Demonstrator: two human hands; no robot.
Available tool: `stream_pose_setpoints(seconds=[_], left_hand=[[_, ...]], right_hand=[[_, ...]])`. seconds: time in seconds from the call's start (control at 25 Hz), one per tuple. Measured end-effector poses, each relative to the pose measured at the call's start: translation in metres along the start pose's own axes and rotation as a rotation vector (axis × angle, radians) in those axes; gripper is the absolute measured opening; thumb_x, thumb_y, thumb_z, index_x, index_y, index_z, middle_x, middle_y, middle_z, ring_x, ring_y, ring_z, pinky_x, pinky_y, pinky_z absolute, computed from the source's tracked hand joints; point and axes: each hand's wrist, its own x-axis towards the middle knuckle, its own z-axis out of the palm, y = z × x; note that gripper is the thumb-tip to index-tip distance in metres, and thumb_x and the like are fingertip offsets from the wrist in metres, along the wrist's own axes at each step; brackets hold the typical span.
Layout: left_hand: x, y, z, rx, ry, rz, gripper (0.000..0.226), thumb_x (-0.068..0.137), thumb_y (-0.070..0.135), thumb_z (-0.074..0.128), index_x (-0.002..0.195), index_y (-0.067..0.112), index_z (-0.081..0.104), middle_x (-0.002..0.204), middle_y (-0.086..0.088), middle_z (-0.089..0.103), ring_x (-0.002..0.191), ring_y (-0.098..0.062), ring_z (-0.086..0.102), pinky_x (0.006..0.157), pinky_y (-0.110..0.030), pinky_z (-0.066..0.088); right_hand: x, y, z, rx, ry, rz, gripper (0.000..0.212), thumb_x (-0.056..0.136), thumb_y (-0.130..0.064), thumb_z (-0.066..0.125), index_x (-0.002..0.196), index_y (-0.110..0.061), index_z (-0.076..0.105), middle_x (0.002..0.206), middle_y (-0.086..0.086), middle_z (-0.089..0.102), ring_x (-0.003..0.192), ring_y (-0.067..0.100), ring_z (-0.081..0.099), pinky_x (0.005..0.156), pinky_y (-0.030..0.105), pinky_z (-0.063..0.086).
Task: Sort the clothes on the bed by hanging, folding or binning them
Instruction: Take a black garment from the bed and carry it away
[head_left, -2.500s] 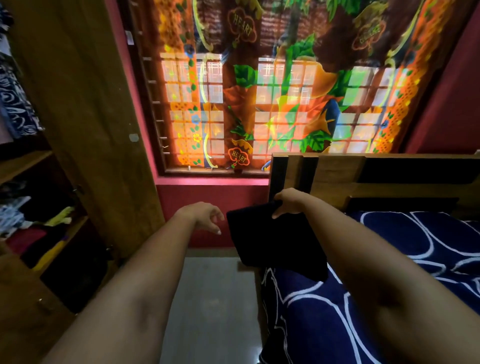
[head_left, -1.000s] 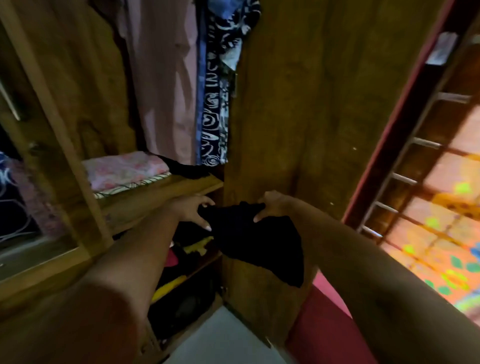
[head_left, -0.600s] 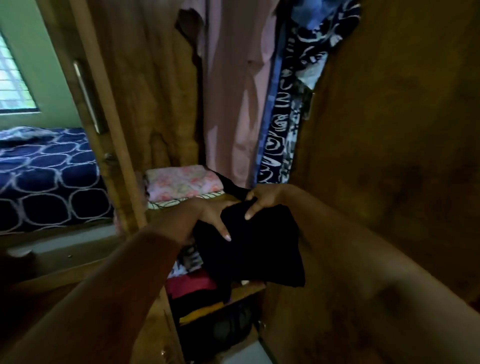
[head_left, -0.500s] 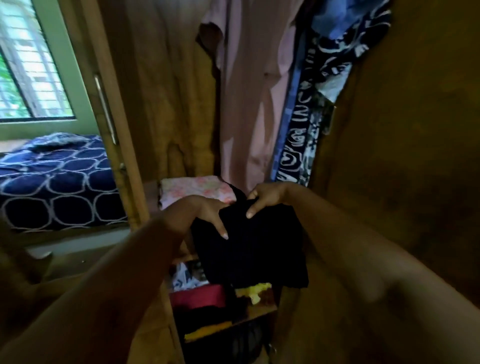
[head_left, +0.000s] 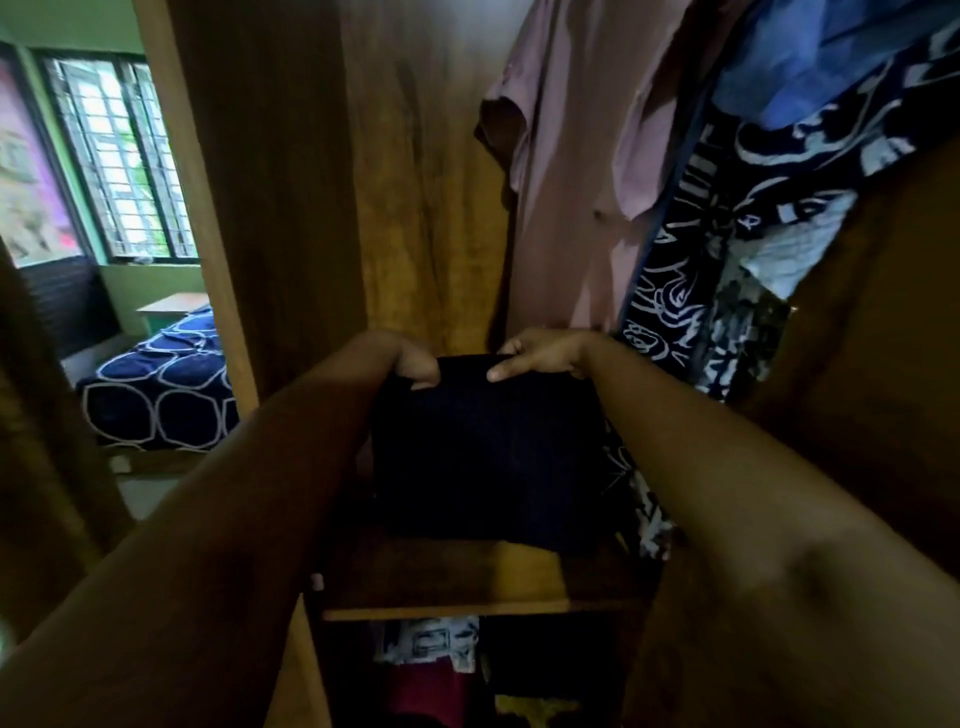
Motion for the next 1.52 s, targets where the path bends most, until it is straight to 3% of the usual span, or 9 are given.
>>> stream_pose_setpoints(seconds=[0.16,0.36,0.6,0.76,0.92,1.04,1.16,1.28,1.52], left_hand=[[0.008,0.011,-0.021,-0.023,0.211,0.018,0.042,0.093,0.003,0.049,0.135,0.000,0.047,0.130,-0.010,0.052,0.114,-0.031,0.052,0.080,-0.030,0.038],[0.032,0.006,-0.047,0.046,0.265,0.000,0.038,0.098,0.010,0.044,0.135,0.007,0.048,0.136,-0.011,0.050,0.120,-0.034,0.052,0.100,-0.041,0.045],[0.074,-0.026,-0.050,0.116,0.130,-0.095,0.038,0.093,0.015,0.045,0.130,0.007,0.051,0.130,-0.013,0.053,0.110,-0.036,0.057,0.085,-0.042,0.050],[0.101,-0.033,-0.038,0.193,0.297,-0.065,0.039,0.090,0.010,0.046,0.127,0.007,0.057,0.127,-0.014,0.057,0.111,-0.031,0.058,0.088,-0.038,0.047],[0.130,-0.044,-0.022,0.229,0.443,-0.036,0.041,0.092,0.014,0.047,0.133,0.013,0.049,0.133,-0.011,0.053,0.119,-0.028,0.054,0.092,-0.038,0.045],[0.146,-0.048,-0.009,0.218,0.582,0.001,0.041,0.098,0.023,0.042,0.139,0.020,0.041,0.134,-0.009,0.051,0.120,-0.028,0.051,0.096,-0.039,0.041],[0.168,-0.058,0.013,0.215,0.630,0.019,0.049,0.099,0.034,0.041,0.146,0.026,0.030,0.145,-0.009,0.042,0.126,-0.029,0.045,0.101,-0.038,0.036],[0.176,-0.063,0.045,0.148,0.661,0.037,0.044,0.101,0.024,0.039,0.144,0.016,0.037,0.144,-0.010,0.044,0.127,-0.029,0.046,0.098,-0.025,0.041],[0.157,-0.064,0.073,0.158,0.717,0.102,0.036,0.099,0.024,0.039,0.132,0.018,0.053,0.136,-0.010,0.051,0.128,-0.028,0.045,0.110,-0.042,0.028]], right_hand=[[0.031,0.002,-0.015,0.042,0.062,-0.060,0.051,0.079,-0.038,0.073,0.105,0.004,0.065,0.094,0.007,0.066,0.084,0.016,0.062,0.082,0.032,0.052],[0.066,-0.006,-0.025,0.025,0.150,-0.058,0.022,0.087,-0.039,0.066,0.079,-0.019,0.061,0.076,-0.007,0.060,0.069,0.005,0.056,0.060,0.016,0.044],[0.121,0.000,-0.017,-0.129,0.139,-0.029,0.026,0.089,-0.041,0.062,0.072,-0.022,0.057,0.074,-0.008,0.056,0.072,0.007,0.053,0.068,0.020,0.042],[0.153,0.010,-0.014,-0.204,0.177,-0.013,0.031,0.091,-0.038,0.061,0.090,-0.007,0.062,0.089,0.002,0.058,0.086,0.015,0.053,0.077,0.025,0.039],[0.176,0.015,-0.010,-0.256,0.220,0.037,0.026,0.093,-0.032,0.058,0.090,-0.007,0.063,0.087,0.005,0.058,0.088,0.018,0.051,0.065,0.022,0.037],[0.192,0.021,-0.002,-0.265,0.338,0.055,0.035,0.096,-0.022,0.055,0.122,0.001,0.058,0.123,0.016,0.060,0.110,0.026,0.055,0.079,0.024,0.039],[0.193,0.036,0.017,-0.356,0.529,0.025,0.041,0.100,-0.018,0.042,0.138,-0.002,0.042,0.143,0.019,0.041,0.133,0.035,0.035,0.102,0.035,0.037],[0.183,0.053,0.036,-0.799,0.449,-0.035,0.041,0.098,-0.017,0.038,0.139,-0.020,0.039,0.139,0.009,0.044,0.129,0.028,0.035,0.100,0.043,0.039],[0.159,0.067,0.072,-0.804,0.512,-0.176,0.029,0.096,-0.020,0.043,0.120,-0.012,0.057,0.120,0.012,0.060,0.112,0.030,0.051,0.085,0.035,0.037]])
